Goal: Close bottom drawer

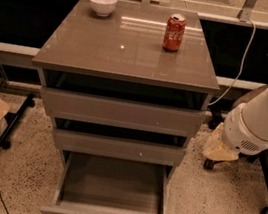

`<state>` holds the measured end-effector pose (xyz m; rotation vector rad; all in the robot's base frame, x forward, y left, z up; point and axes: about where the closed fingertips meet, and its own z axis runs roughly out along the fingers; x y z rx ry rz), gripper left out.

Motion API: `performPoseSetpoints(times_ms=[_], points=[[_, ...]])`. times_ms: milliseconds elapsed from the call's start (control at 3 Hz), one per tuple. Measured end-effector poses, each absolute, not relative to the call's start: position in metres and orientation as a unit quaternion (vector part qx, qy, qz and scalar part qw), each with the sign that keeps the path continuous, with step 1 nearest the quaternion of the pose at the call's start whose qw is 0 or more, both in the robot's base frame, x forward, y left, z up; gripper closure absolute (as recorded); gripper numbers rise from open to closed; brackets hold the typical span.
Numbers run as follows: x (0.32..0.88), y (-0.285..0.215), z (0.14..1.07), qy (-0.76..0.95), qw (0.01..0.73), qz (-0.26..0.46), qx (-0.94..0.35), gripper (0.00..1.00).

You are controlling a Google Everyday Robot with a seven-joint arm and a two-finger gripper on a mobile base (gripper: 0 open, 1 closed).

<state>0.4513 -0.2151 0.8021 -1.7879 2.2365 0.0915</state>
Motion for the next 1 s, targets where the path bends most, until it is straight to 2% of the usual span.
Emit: performPoseSetpoints(times_ms=[333, 1000], points=[[0.449, -0.209, 0.778, 0.773, 0.123, 0.043, -0.621, 1.0], [0.448, -0.207, 0.714, 0.784, 0.141, 0.066, -0.6, 1.0]])
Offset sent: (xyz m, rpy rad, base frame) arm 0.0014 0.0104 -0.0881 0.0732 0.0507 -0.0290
